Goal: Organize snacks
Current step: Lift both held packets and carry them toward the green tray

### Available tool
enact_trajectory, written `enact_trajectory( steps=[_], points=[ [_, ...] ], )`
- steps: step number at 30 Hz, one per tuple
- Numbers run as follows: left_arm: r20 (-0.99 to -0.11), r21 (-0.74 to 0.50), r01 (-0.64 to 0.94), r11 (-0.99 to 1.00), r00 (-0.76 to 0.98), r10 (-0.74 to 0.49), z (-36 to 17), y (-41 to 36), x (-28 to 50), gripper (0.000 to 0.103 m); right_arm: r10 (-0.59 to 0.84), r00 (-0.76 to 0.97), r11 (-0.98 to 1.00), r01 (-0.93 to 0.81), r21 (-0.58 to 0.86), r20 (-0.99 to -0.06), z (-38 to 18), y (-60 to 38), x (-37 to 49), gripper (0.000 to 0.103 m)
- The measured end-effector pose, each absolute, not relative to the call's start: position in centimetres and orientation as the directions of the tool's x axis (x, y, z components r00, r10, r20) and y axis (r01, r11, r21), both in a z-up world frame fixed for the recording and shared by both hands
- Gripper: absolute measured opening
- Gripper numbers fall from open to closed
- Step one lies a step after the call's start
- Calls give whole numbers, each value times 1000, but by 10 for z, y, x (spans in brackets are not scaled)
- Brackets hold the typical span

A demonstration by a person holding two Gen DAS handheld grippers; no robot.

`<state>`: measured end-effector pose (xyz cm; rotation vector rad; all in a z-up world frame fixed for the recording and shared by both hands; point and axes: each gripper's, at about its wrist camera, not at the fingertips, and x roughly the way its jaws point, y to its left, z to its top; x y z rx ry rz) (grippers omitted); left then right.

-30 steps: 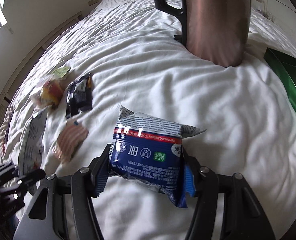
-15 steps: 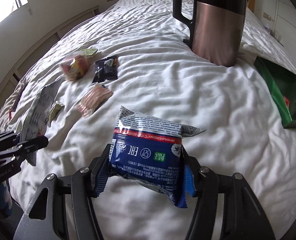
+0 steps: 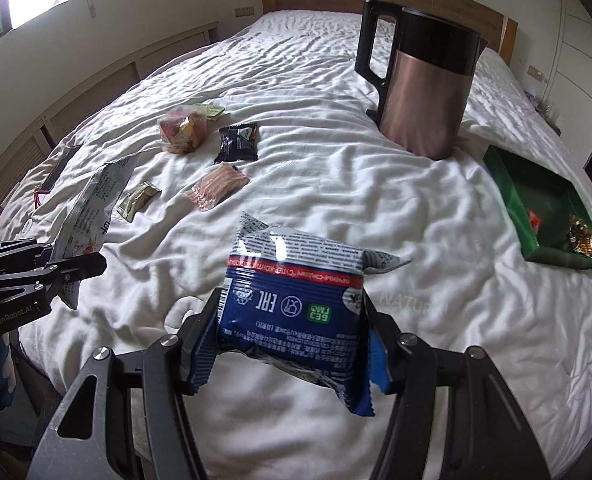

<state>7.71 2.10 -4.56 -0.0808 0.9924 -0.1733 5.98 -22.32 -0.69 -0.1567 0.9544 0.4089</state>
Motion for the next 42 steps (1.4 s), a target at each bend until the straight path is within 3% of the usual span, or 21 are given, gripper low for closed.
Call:
enact_trajectory(
  steps=[16, 42],
  points=[
    [-803, -114, 174, 978, 564, -194, -20, -19, 49, 19, 248, 607, 937, -348, 28, -755, 27, -268, 21, 50],
    [-830, -73, 329, 942, 503, -240, -22, -126, 78, 19, 101, 711, 983, -181, -42, -696, 43, -358, 15, 50]
  ],
)
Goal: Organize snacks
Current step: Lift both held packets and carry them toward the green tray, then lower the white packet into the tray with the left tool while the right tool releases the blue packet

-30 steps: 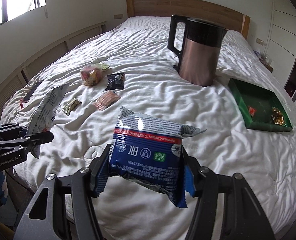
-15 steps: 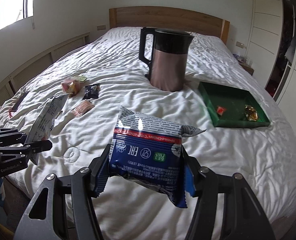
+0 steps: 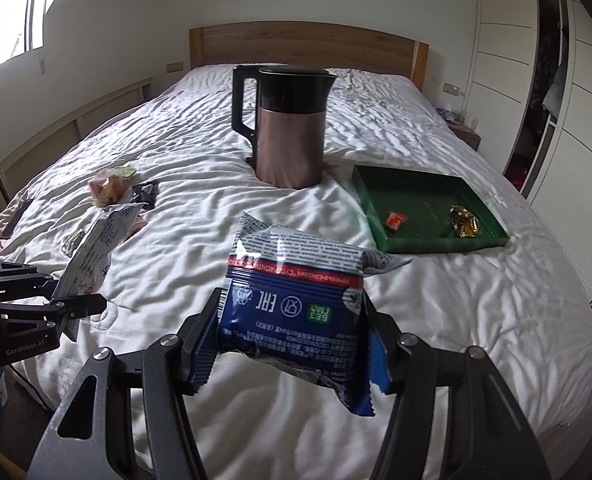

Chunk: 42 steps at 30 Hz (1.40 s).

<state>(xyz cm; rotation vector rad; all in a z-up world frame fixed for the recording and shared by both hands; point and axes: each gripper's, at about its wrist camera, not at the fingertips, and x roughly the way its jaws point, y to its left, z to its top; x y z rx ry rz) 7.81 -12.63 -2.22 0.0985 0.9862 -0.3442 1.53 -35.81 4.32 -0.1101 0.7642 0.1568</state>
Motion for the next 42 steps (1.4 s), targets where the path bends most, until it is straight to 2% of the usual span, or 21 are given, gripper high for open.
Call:
enact_trajectory(
  steps=[21, 42],
  points=[
    [-816, -69, 535, 842, 456, -356, 0, -271, 182, 19, -44, 707, 998, 61, -1, -706, 37, -501, 108, 50],
    [-783, -84, 549, 831, 479, -396, -22, -380, 343, 19, -71, 677, 993, 119, 14, -732, -15, -561, 279, 50]
  ],
)
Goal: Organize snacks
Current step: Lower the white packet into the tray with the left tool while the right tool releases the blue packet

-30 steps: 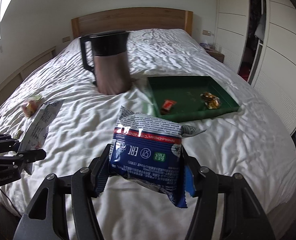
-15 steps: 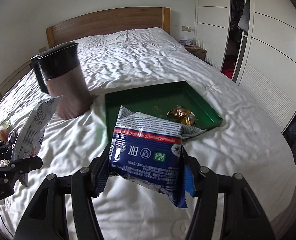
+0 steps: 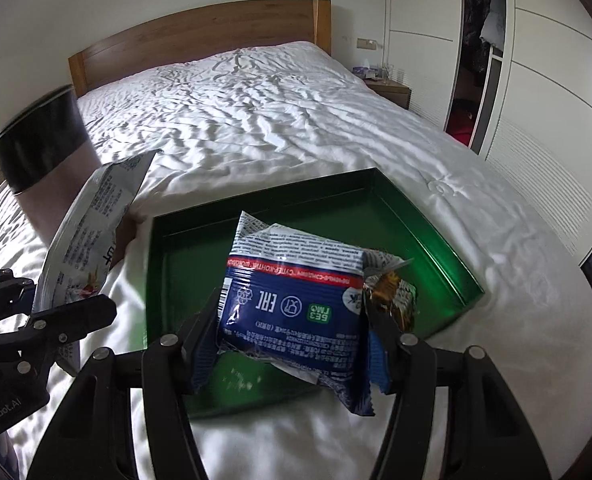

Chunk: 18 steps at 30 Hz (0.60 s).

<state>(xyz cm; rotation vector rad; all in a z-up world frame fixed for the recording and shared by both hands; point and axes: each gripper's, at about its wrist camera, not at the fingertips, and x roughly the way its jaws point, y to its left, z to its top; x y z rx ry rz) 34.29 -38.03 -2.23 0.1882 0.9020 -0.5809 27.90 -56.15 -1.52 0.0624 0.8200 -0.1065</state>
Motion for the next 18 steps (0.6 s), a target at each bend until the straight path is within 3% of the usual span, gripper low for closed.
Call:
enact_trajectory(
  steps=[18],
  points=[
    [-862, -30, 545, 838, 411, -298, -96, -432, 398, 19, -145, 588, 988, 122, -90, -796, -82, -585, 329, 50]
  ],
)
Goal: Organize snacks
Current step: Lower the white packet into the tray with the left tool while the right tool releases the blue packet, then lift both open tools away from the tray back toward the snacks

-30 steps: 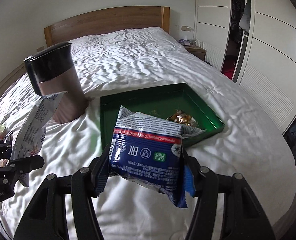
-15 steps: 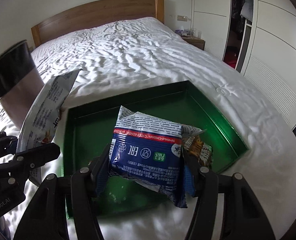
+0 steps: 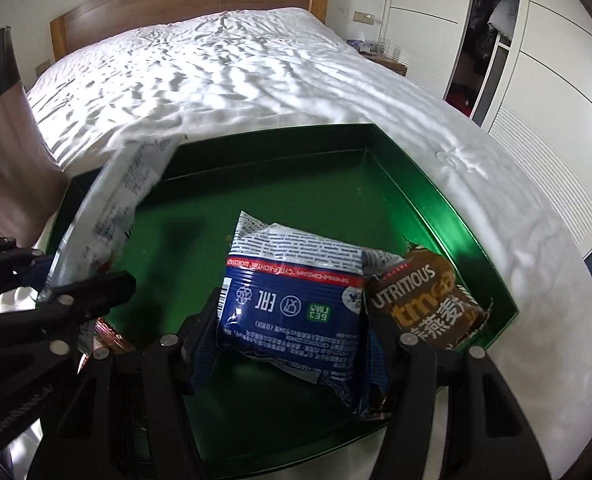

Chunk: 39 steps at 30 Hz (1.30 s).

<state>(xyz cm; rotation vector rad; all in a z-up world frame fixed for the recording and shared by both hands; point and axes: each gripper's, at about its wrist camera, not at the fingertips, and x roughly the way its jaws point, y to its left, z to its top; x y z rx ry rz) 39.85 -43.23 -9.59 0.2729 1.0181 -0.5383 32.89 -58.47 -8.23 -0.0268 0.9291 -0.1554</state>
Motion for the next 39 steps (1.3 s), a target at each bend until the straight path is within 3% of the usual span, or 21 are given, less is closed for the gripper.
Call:
enact_trajectory(
  steps=[5, 8, 11, 15, 23, 27, 29, 39],
  points=[
    [-871, -20, 529, 848, 407, -274, -103, -433, 399, 20, -168, 574, 986, 105, -132, -802, -85, -584, 330, 52],
    [-875, 5, 526, 850, 414, -251, -105, -436, 402, 23, -160, 567, 987, 90, -133, -808, -82, -583, 330, 61],
    [-863, 41, 519, 854, 448, -231, -100, -434, 401, 37, -160, 567, 987, 91, -132, -808, -77, -583, 329, 65],
    [-845, 48, 507, 861, 481, -236, -84, -426, 398, 50, -169, 583, 986, 103, -134, -795, -64, -584, 324, 86],
    [-786, 52, 495, 867, 556, -270, -15, -392, 367, 50, -167, 670, 984, 156, -83, -724, 2, -585, 295, 88],
    [-717, 57, 464, 884, 635, -287, 43, -353, 338, 51, -175, 754, 980, 198, -36, -633, 70, -580, 258, 91],
    [-667, 58, 432, 900, 688, -287, 79, -324, 317, 55, -176, 803, 979, 206, -13, -569, 111, -574, 234, 103],
    [-377, 80, 268, 960, 900, -220, 252, -171, 189, 67, -103, 957, 994, 111, 13, -272, 284, -500, 102, 103]
  ],
)
